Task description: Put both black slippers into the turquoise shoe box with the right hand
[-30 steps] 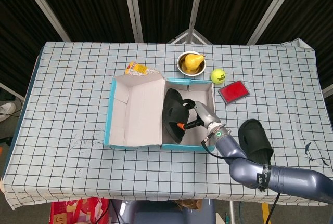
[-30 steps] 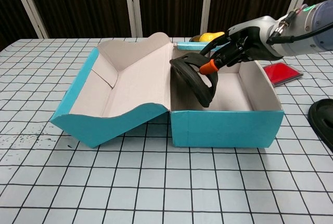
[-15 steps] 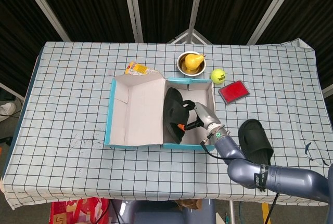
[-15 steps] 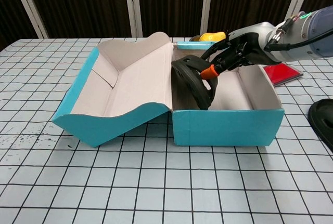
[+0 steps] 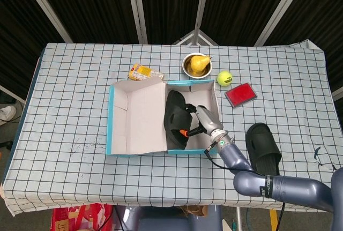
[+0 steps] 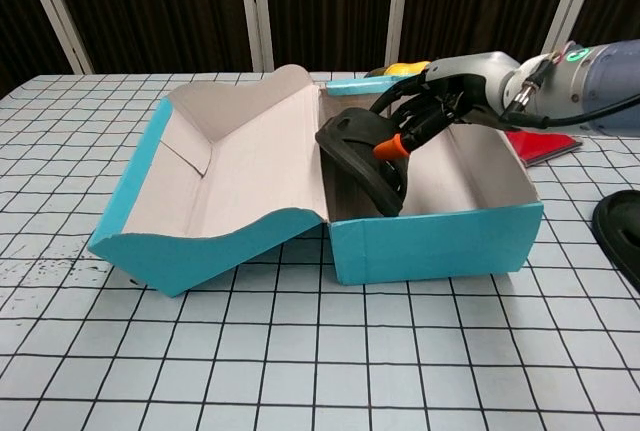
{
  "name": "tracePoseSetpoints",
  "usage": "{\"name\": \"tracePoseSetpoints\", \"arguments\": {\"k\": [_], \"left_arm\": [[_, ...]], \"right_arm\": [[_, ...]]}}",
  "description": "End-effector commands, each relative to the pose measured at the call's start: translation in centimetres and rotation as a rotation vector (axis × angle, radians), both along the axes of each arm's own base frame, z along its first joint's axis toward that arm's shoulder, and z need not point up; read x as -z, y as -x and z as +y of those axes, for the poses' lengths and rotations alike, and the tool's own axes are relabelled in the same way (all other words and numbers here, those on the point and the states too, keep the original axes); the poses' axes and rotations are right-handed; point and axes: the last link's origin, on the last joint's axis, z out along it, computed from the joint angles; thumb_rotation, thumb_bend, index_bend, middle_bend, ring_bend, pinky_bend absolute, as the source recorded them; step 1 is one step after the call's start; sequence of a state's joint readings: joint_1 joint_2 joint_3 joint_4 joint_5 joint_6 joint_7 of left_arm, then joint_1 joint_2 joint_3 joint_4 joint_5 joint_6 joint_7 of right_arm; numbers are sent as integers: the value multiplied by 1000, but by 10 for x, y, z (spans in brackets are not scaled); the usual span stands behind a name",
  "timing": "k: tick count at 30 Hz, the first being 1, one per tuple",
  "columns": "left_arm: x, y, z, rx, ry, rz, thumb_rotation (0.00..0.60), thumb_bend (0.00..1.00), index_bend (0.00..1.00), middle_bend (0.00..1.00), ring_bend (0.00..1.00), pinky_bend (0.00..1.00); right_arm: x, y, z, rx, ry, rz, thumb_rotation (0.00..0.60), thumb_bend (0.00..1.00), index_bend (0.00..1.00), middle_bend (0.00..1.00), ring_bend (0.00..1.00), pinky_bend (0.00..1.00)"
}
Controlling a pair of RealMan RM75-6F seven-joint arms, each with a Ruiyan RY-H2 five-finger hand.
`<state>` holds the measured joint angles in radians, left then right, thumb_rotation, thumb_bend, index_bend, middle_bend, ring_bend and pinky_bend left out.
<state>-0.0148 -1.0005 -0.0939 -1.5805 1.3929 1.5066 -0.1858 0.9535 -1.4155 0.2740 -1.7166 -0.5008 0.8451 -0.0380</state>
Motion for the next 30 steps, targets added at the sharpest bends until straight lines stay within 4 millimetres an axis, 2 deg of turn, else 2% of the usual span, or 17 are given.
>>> {"name": "tracePoseSetpoints", "arguments": {"k": [1,16,30], "left_arm": [[0,0,0,-1,-1,-1,600,382,34,0,0,68],[0,1,-1,-2,-2,1,600,382,34,0,0,68],[-1,1,-1,-1,-4,1,600,382,34,0,0,68]], "right_arm": [[8,8,3,3,14,-17,600,431,641,535,207,0],[16,16,0,26,3,-17,600,431,641,535,207,0],[22,25,-3,59,47,53,600,431,645,535,207,0]]}}
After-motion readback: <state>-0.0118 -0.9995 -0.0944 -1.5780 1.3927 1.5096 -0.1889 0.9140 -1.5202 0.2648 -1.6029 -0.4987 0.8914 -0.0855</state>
